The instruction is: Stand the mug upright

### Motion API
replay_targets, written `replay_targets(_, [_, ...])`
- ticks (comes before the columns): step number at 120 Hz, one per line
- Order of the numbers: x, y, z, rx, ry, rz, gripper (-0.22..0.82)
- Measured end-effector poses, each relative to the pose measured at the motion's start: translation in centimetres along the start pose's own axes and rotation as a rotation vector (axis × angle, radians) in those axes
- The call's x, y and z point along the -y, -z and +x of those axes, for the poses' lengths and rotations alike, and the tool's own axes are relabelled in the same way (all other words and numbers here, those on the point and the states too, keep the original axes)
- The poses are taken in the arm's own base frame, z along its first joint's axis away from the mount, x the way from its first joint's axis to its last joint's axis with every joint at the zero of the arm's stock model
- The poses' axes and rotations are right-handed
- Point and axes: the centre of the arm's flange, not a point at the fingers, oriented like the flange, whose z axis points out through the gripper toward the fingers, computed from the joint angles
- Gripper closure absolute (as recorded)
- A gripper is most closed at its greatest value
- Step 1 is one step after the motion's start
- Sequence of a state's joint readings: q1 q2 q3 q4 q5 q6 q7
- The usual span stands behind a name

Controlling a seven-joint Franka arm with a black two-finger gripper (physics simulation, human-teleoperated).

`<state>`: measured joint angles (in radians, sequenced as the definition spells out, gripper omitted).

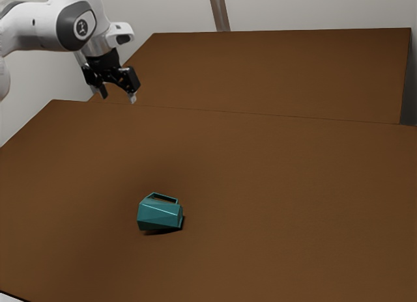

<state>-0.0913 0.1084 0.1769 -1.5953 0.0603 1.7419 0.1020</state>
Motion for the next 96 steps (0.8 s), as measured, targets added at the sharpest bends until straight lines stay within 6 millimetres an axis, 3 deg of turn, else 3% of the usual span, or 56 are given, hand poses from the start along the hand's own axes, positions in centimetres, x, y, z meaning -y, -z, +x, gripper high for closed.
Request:
replay_targets(20, [0.3,0.4,-0.3,-0.040,0.006,-0.013,0.00])
replay_targets(44, [1.6,0.5,-5.2,-0.103,0.048,-0.075,0.00])
replay_targets(70, [5.2,-3.4,-9.3,-0.191,0.215,-0.197,0.00])
replay_targets(96, [3.7,-6.7,-8.0,-0.315,0.371,-0.373,0.01])
